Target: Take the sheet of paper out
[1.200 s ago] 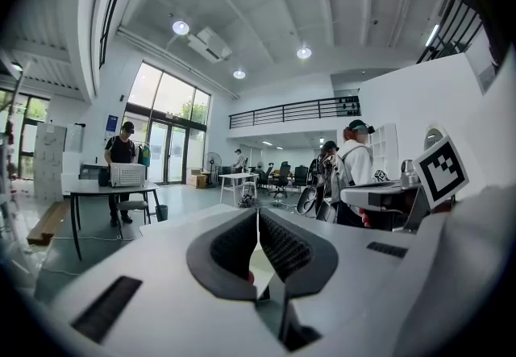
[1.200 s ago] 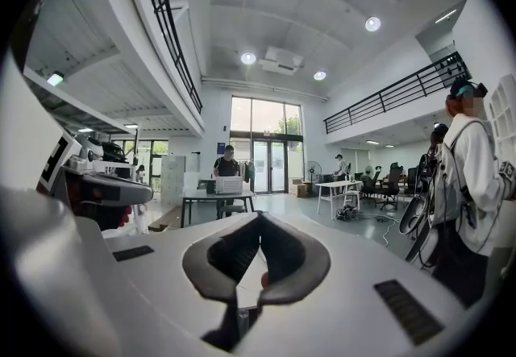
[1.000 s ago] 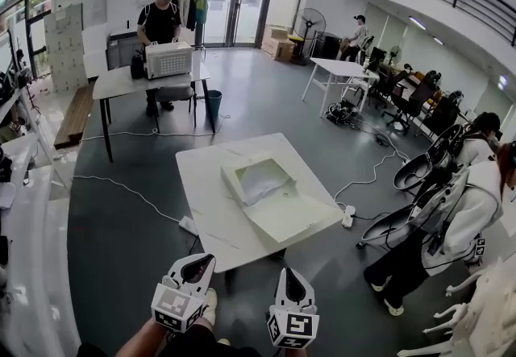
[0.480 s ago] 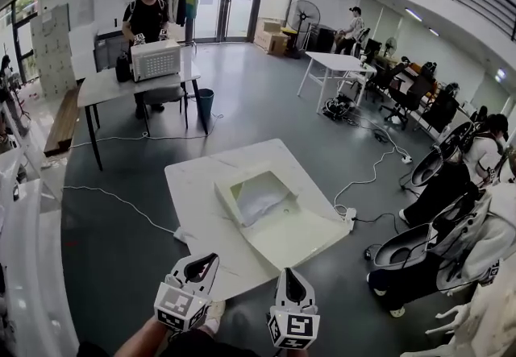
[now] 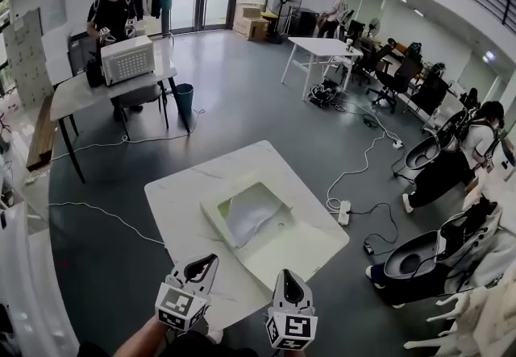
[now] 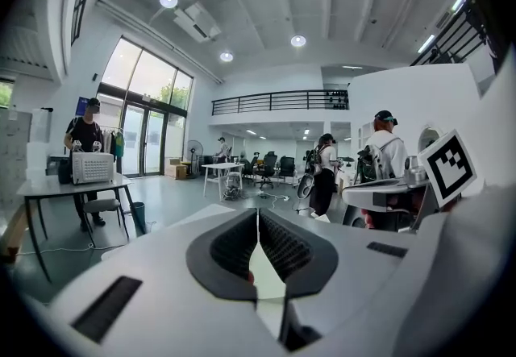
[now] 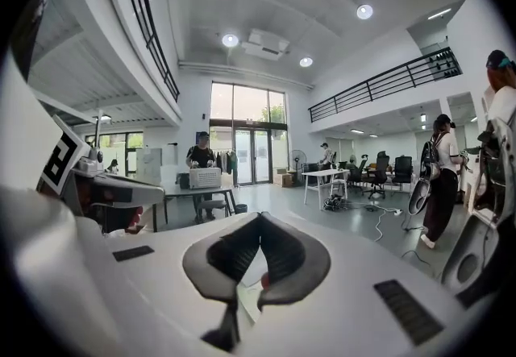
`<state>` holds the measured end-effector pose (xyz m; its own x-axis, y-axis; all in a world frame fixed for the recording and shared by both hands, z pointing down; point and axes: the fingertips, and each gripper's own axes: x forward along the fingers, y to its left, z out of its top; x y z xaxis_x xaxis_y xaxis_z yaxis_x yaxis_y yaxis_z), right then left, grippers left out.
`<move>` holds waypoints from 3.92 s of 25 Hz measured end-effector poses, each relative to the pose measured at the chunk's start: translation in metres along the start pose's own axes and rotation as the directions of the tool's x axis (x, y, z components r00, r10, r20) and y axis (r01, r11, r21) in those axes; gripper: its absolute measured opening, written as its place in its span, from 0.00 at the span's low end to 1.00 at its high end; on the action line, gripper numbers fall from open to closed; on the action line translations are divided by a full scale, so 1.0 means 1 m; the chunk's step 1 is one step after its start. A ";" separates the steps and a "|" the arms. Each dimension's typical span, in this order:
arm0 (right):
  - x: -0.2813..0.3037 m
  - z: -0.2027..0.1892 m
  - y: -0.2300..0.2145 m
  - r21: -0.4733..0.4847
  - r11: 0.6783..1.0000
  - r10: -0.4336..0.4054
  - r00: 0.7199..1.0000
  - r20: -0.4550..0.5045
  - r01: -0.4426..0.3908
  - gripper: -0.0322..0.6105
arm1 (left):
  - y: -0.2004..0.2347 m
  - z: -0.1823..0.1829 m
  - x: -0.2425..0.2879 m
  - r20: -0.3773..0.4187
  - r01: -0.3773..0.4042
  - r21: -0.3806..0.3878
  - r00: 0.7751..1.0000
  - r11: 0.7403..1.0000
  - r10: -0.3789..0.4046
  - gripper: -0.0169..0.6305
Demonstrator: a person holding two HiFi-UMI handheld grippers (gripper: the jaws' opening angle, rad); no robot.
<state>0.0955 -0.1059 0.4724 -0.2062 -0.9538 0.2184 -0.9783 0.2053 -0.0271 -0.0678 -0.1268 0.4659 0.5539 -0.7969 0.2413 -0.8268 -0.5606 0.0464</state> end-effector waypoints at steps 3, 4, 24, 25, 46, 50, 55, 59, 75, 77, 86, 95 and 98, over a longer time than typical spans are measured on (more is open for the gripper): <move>0.027 -0.004 -0.004 0.009 1.000 -0.015 1.000 -0.021 0.016 0.08 | 0.016 -0.001 0.027 -0.014 0.022 -0.002 1.000 1.000 -0.022 0.07; 0.035 -0.005 -0.004 0.012 1.000 -0.019 0.999 -0.027 0.019 0.08 | 0.022 -0.001 0.035 -0.020 0.028 -0.003 0.999 1.000 -0.028 0.07; 0.190 -0.068 -0.030 0.070 0.996 -0.031 0.979 -0.201 0.046 0.08 | 0.109 -0.069 0.189 -0.195 0.082 -0.071 0.976 0.994 -0.095 0.07; 0.196 -0.073 -0.033 0.071 0.996 -0.030 0.978 -0.208 0.046 0.08 | 0.112 -0.076 0.197 -0.201 0.086 -0.078 0.975 0.993 -0.100 0.07; 0.250 -0.108 -0.061 0.093 0.992 -0.055 0.957 -0.285 0.084 0.08 | 0.153 -0.178 0.291 -0.404 0.025 -0.151 0.911 0.988 -0.085 0.41; 0.252 -0.115 -0.066 0.094 0.991 -0.061 0.954 -0.295 0.092 0.08 | 0.153 -0.195 0.299 -0.443 0.031 -0.153 0.891 0.988 -0.096 0.41; 0.251 -0.117 -0.068 0.094 0.991 -0.065 0.952 -0.301 0.097 0.08 | 0.155 -0.200 0.300 -0.458 0.023 -0.143 0.885 0.989 -0.087 0.27; 0.250 -0.117 -0.071 0.092 0.991 -0.067 0.950 -0.304 0.099 0.08 | 0.157 -0.199 0.302 -0.459 0.014 -0.131 0.885 0.991 -0.074 0.16; 0.235 -0.105 -0.077 0.072 0.991 -0.083 0.951 -0.299 0.109 0.08 | 0.155 -0.188 0.300 -0.451 -0.017 -0.126 0.892 0.992 -0.042 0.06; 0.231 -0.101 -0.078 0.070 0.991 -0.086 0.953 -0.290 0.111 0.08 | 0.154 -0.183 0.297 -0.440 -0.019 -0.130 0.897 0.991 -0.040 0.06; 0.207 -0.079 -0.075 0.051 0.992 -0.103 0.965 -0.242 0.119 0.08 | 0.141 -0.156 0.282 -0.394 -0.010 -0.141 0.918 0.990 -0.047 0.06; 0.175 -0.057 -0.077 0.043 0.989 -0.128 0.973 -0.190 0.139 0.08 | 0.114 -0.143 0.263 -0.379 0.017 -0.144 0.923 0.989 -0.071 0.06; 0.162 -0.055 -0.076 0.041 0.989 -0.134 0.974 -0.183 0.143 0.08 | 0.105 -0.140 0.256 -0.372 0.027 -0.150 0.925 0.988 -0.081 0.06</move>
<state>0.1373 -0.2639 0.5637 -0.0667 -0.9165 0.3944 -0.9977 0.0574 -0.0353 -0.0269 -0.3584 0.6679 0.5427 -0.6076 0.5800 -0.8172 -0.5415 0.1973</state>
